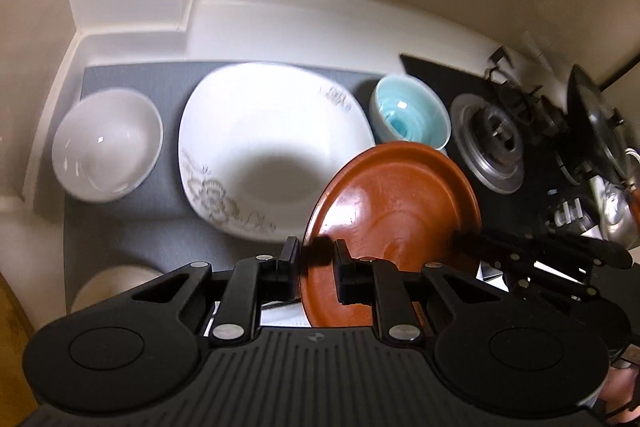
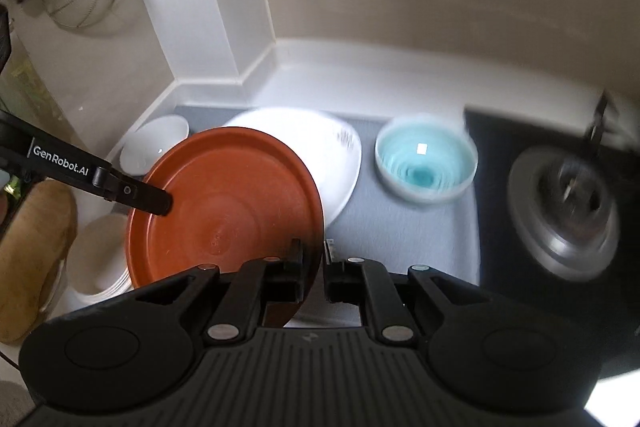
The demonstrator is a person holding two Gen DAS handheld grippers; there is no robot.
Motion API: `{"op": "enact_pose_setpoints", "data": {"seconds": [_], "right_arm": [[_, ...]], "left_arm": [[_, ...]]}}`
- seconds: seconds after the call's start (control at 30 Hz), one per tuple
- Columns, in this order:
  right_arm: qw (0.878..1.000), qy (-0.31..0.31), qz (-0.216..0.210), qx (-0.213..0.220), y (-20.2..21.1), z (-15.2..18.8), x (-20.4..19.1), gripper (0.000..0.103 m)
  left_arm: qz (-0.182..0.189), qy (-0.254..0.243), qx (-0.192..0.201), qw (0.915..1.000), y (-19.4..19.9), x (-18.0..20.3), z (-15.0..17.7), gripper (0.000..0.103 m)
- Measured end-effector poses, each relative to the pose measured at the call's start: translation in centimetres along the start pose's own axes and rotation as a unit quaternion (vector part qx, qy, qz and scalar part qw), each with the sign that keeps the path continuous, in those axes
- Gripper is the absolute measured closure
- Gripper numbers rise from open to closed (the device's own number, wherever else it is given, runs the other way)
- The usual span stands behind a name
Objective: Organize plates and bowls
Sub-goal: 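Lift the brown plate and lower it onto the stacked white plates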
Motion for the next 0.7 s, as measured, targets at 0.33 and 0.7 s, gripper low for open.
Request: {"op": "enact_pose_setpoints", "data": {"seconds": [0.33,0.7], "right_arm": [[0.999,-0.016,-0.007,0.035,-1.8,-5.2,0.6,0.092],[0.995,-0.079,0.025,0.058,-5.2,-8.2,2.6,0.092]], "left_arm": [[0.005,0.012,0.020,0.9997,1.9,-1.5,-4.4,0.084],[0.027,0.060,0.035,0.9972,-0.7,-2.7,-8.9,0.084]]}}
Point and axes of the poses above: each gripper's, at about its wrist camera, not at the fingertips, and y roughly against the way its jaws point, x to its right, z to its underside, the point moved 5 cm from there along -y, roughly the way its jaws point, and after that the axes turned 12 degrees about y, right-handed, at the moved point
